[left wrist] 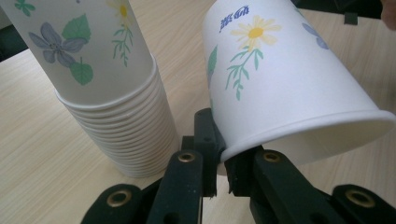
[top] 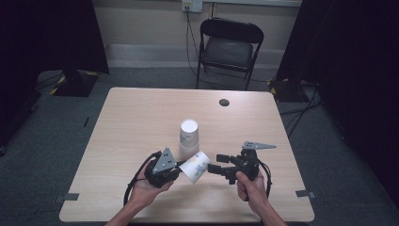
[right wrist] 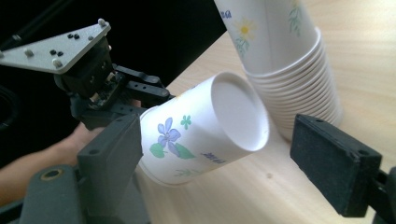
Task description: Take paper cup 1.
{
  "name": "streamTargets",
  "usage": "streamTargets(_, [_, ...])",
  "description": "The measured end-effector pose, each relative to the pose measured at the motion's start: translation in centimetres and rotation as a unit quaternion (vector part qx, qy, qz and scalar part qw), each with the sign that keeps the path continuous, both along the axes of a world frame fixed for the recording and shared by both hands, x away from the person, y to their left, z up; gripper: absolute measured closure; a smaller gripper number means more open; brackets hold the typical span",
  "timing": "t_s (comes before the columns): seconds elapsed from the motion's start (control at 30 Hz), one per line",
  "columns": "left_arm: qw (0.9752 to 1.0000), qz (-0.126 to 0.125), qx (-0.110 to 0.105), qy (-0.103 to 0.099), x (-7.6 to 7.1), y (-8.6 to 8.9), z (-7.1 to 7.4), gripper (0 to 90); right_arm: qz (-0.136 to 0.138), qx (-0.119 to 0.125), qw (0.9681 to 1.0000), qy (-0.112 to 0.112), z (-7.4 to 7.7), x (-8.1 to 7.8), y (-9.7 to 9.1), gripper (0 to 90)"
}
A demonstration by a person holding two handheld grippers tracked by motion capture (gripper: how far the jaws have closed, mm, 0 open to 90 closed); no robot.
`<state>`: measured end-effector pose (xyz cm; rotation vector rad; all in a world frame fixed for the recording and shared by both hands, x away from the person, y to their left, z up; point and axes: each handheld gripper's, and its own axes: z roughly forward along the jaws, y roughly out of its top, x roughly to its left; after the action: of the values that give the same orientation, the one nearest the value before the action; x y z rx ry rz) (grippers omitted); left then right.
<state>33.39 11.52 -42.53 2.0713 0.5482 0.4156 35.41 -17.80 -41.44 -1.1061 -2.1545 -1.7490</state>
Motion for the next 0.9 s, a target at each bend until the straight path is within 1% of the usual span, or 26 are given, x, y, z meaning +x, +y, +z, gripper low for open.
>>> streamTargets(0.03, [1.0, -0.001, 0.003, 0.0, 0.0, 0.0, 0.0, 85.0, -0.002, -0.005, 1.0, -0.007, 0.1, 0.0, -0.1, 15.6])
streamTargets(0.07, [1.0, -0.001, 0.003, 0.0, 0.0, 0.0, 0.0, 85.0, -0.002, -0.005, 1.0, -0.007, 0.1, 0.0, -0.1, 15.6])
streamTargets(0.1, [0.9999, -0.004, 0.005, 0.013, 0.1, 0.1, 0.1, 85.0, -0.001, -0.012, 0.9997, -0.022, 0.4, -0.1, -0.3, 15.4])
streamTargets(0.17, [0.9998, -0.007, 0.008, 0.015, 0.2, 0.1, 0.1, 85.0, -0.002, -0.014, 0.9996, -0.025, 0.5, -0.2, -0.3, 15.3])
streamTargets(0.2, [0.9995, -0.012, 0.017, 0.023, 0.3, 0.1, 0.1, 85.0, -0.001, -0.018, 0.9993, -0.032, 0.6, -0.2, -0.4, 15.0])
streamTargets(0.23, [0.9991, -0.02, 0.019, 0.031, 0.5, 0.1, 0.1, 85.0, 0.002, -0.026, 0.9986, -0.045, 0.9, -0.3, -0.4, 15.0])
streamTargets(0.27, [0.9991, -0.02, 0.019, 0.031, 0.5, 0.1, 0.1, 85.0, 0.002, -0.026, 0.9986, -0.045, 0.9, -0.3, -0.4, 15.0])
streamTargets(0.3, [0.9984, -0.024, 0.027, 0.042, 0.5, 0.1, 0.1, 85.0, 0.002, -0.028, 0.9984, -0.05, 1.0, -0.3, -0.4, 15.0])
streamTargets(0.33, [0.9978, -0.027, 0.027, 0.055, 0.6, 0.1, 0.1, 85.0, 0.007, -0.037, 0.9974, -0.061, 1.2, -0.4, -0.2, 15.0])
streamTargets(0.4, [0.9968, -0.036, 0.036, 0.061, 0.7, 0.1, 0.2, 85.1, 0.012, -0.043, 0.9966, -0.069, 1.3, -0.5, -0.1, 15.1])
streamTargets(0.43, [0.9963, -0.035, 0.042, 0.066, 0.7, 0.2, 0.2, 85.1, 0.017, -0.049, 0.9959, -0.074, 1.4, -0.6, 0.1, 15.1])
streamTargets(0.5, [0.9957, -0.039, 0.043, 0.073, 0.9, 0.1, 0.2, 85.1, 0.025, -0.058, 0.9945, -0.084, 1.4, -0.7, 0.4, 15.1])
streamTargets(0.53, [0.9957, -0.039, 0.043, 0.073, 0.9, 0.1, 0.2, 85.2, 0.025, -0.058, 0.9945, -0.084, 1.4, -0.7, 0.4, 15.1])
streamTargets(0.57, [0.9941, -0.04, 0.054, 0.085, 1.2, 0.1, 0.1, 85.2, 0.034, -0.071, 0.9924, -0.095, 1.4, -0.9, 0.8, 15.0])
streamTargets(0.6, [0.9941, -0.04, 0.054, 0.085, 1.2, 0.1, 0.1, 85.2, 0.034, -0.071, 0.9924, -0.095, 1.4, -0.9, 0.8, 15.0])
streamTargets(0.63, [0.9935, -0.035, 0.059, 0.091, 1.2, 0.0, 0.0, 85.2, 0.039, -0.078, 0.9914, -0.097, 1.4, -0.9, 1.0, 14.9])
streamTargets(0.67, [0.9927, -0.038, 0.067, 0.093, 1.3, 0.0, 0.0, 85.4, 0.046, -0.092, 0.9891, -0.106, 1.4, -1.0, 1.3, 14.5])
streamTargets(0.7, [0.9907, -0.05, 0.08, 0.097, 1.3, 0.0, 0.0, 85.3, 0.051, -0.101, 0.9871, -0.113, 1.4, -1.1, 1.7, 14.0])
streamTargets(0.73, [0.9905, -0.053, 0.084, 0.095, 1.2, -0.2, 0.0, 85.3, 0.054, -0.106, 0.986, -0.116, 1.4, -1.2, 1.8, 14.0])
streamTargets(0.77, [0.9905, -0.053, 0.084, 0.095, 1.2, -0.2, 0.0, 85.4, 0.054, -0.106, 0.986, -0.116, 1.4, -1.2, 1.8, 14.0])
streamTargets(0.8, [0.9902, -0.061, 0.086, 0.092, 1.2, -0.4, 0.2, 85.4, 0.067, -0.121, 0.9828, -0.123, 1.3, -1.2, 2.4, 14.0])
streamTargets(0.83, [0.9903, -0.063, 0.082, 0.093, 1.2, -0.5, 0.3, 85.4, 0.072, -0.126, 0.9815, -0.126, 1.2, -1.2, 2.6, 14.0])
streamTargets(0.87, [0.9896, -0.068, 0.088, 0.091, 1.3, -0.5, 0.5, 85.3, 0.078, -0.133, 0.9795, -0.13, 1.2, -1.2, 2.9, 14.0])
streamTargets(0.9, [0.9894, -0.069, 0.089, 0.092, 1.3, -0.5, 0.7, 85.4, 0.082, -0.14, 0.9776, -0.135, 1.1, -1.3, 3.2, 14.1])
